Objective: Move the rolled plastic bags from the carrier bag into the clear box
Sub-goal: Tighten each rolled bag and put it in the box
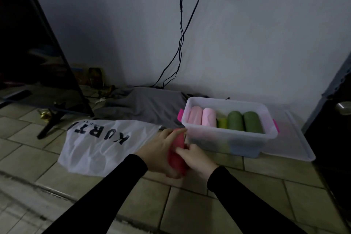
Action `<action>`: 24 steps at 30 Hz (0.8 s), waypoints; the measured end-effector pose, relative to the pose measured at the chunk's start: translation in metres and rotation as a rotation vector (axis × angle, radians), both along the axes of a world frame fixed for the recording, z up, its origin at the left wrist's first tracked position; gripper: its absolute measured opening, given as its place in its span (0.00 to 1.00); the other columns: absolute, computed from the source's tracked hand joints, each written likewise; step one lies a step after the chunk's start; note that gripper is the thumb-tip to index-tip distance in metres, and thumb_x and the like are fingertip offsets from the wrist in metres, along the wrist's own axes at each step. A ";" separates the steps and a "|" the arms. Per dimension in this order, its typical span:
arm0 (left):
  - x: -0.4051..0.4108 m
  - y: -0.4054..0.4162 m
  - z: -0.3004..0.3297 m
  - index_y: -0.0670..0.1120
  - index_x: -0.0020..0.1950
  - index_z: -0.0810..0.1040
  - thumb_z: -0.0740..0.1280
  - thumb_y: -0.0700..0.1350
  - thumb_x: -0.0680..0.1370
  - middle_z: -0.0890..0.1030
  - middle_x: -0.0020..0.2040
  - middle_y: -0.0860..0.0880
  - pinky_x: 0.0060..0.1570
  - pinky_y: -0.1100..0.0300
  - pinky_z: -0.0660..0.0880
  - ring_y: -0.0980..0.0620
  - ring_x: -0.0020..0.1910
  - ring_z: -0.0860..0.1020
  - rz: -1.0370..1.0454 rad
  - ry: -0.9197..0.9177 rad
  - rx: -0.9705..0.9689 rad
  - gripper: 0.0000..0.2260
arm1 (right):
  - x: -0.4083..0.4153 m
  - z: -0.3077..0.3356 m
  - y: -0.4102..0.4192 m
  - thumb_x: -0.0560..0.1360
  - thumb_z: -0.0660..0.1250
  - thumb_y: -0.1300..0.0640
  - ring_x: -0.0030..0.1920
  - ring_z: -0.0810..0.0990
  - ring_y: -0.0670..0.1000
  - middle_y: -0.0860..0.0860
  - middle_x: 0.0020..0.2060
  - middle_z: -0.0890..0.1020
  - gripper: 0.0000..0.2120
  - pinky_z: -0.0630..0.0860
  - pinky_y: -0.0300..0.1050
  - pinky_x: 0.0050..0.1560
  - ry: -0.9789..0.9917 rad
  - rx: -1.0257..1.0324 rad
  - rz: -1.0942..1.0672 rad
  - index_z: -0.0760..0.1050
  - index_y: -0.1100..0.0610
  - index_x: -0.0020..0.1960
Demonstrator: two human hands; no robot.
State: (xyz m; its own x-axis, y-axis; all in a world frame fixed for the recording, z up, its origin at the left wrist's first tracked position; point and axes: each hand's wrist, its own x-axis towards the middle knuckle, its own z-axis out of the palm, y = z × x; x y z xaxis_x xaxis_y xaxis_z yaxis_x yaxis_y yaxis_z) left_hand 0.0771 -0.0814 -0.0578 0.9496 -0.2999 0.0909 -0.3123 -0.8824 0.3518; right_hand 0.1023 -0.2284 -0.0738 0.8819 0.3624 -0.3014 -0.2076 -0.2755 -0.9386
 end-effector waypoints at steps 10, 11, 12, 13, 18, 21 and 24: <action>-0.010 -0.021 0.040 0.56 0.78 0.44 0.81 0.58 0.56 0.56 0.75 0.56 0.71 0.53 0.66 0.58 0.73 0.62 -0.060 -0.085 -0.419 0.61 | -0.004 0.051 -0.022 0.73 0.60 0.55 0.31 0.75 0.55 0.58 0.35 0.77 0.14 0.74 0.44 0.31 0.387 0.637 -0.197 0.73 0.65 0.50; -0.011 -0.025 0.040 0.57 0.78 0.43 0.81 0.57 0.57 0.58 0.74 0.58 0.69 0.55 0.68 0.60 0.72 0.65 -0.048 -0.093 -0.486 0.61 | -0.004 0.054 -0.024 0.73 0.59 0.54 0.30 0.75 0.56 0.60 0.36 0.77 0.17 0.74 0.43 0.29 0.422 0.704 -0.175 0.73 0.67 0.54; -0.011 -0.028 0.041 0.59 0.77 0.42 0.82 0.55 0.57 0.60 0.72 0.62 0.68 0.58 0.69 0.63 0.69 0.67 -0.041 -0.104 -0.545 0.62 | -0.004 0.058 -0.026 0.73 0.57 0.53 0.28 0.76 0.56 0.60 0.35 0.77 0.20 0.74 0.42 0.28 0.454 0.766 -0.144 0.72 0.68 0.56; -0.010 -0.031 0.041 0.60 0.77 0.41 0.82 0.54 0.57 0.61 0.70 0.67 0.66 0.63 0.69 0.66 0.66 0.69 -0.037 -0.118 -0.589 0.62 | -0.003 0.061 -0.029 0.73 0.56 0.51 0.27 0.75 0.55 0.60 0.34 0.77 0.21 0.74 0.42 0.27 0.474 0.822 -0.105 0.72 0.68 0.56; -0.008 -0.049 0.054 0.65 0.75 0.43 0.83 0.46 0.55 0.69 0.60 0.58 0.55 0.59 0.78 0.50 0.56 0.78 -0.052 -0.159 -0.672 0.62 | -0.009 0.077 -0.039 0.73 0.53 0.50 0.27 0.76 0.54 0.57 0.34 0.77 0.22 0.75 0.41 0.28 0.501 0.991 0.037 0.75 0.66 0.50; -0.007 -0.055 0.066 0.59 0.76 0.46 0.82 0.48 0.56 0.65 0.68 0.55 0.55 0.67 0.75 0.61 0.62 0.73 -0.079 -0.241 -0.564 0.60 | -0.003 0.081 -0.046 0.75 0.54 0.53 0.34 0.79 0.56 0.58 0.35 0.82 0.20 0.76 0.45 0.36 0.393 0.846 -0.089 0.77 0.65 0.52; -0.001 -0.053 0.071 0.50 0.78 0.46 0.80 0.57 0.56 0.63 0.70 0.54 0.64 0.64 0.68 0.58 0.69 0.65 -0.092 -0.297 -0.383 0.60 | 0.007 0.084 -0.055 0.77 0.57 0.55 0.35 0.80 0.54 0.56 0.35 0.82 0.15 0.74 0.44 0.37 0.257 0.745 -0.274 0.75 0.62 0.56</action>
State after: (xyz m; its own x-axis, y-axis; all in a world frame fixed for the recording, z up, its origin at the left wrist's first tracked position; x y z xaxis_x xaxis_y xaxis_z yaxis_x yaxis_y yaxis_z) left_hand 0.0762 -0.1344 0.0133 0.8373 -0.2734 0.4734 -0.5186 -0.6714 0.5294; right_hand 0.1094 -0.2835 0.0102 0.9043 0.3292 -0.2718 -0.4096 0.4898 -0.7696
